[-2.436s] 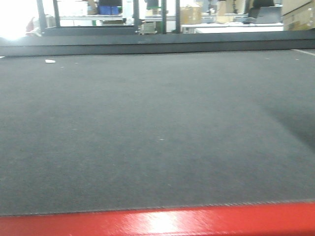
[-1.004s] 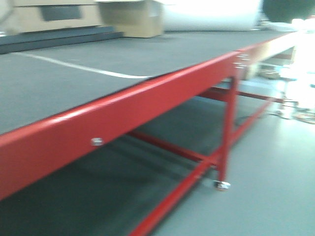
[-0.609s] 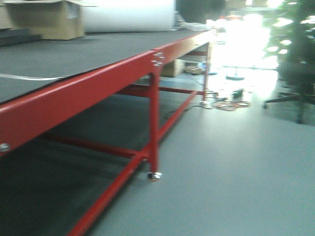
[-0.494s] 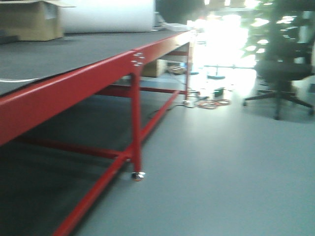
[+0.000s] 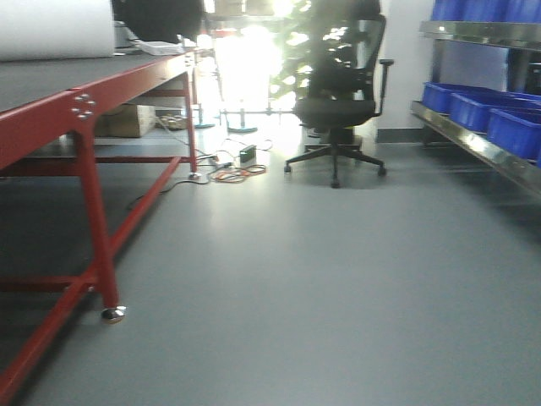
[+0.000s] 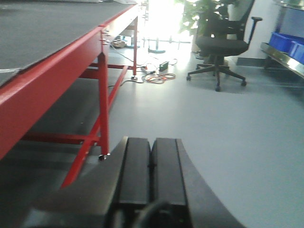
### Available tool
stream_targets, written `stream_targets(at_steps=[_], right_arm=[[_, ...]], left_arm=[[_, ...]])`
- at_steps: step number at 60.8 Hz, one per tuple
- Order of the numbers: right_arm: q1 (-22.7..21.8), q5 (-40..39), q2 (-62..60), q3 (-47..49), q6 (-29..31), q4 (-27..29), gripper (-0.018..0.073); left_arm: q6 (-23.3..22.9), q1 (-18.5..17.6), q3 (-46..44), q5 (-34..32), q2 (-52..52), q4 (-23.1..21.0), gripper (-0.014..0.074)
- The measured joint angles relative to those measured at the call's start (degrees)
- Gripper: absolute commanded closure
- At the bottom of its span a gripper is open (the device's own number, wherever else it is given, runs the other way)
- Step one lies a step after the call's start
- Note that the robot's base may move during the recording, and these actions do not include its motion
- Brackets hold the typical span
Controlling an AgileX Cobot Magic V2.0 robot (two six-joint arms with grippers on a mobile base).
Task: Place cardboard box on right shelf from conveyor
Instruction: 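Drive the base away from the conveyor toward the blue-bin shelf rack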
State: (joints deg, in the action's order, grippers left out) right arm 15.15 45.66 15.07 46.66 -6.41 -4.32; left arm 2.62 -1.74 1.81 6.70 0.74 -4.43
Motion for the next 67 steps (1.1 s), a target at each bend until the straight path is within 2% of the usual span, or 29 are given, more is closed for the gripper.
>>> stream_targets(at_steps=[67], right_arm=[[0.0,0.0,0.0,0.0,0.0,0.0,0.0343]], left_arm=[[0.0,0.0,0.0,0.1,0.0,0.0,0.0713]])
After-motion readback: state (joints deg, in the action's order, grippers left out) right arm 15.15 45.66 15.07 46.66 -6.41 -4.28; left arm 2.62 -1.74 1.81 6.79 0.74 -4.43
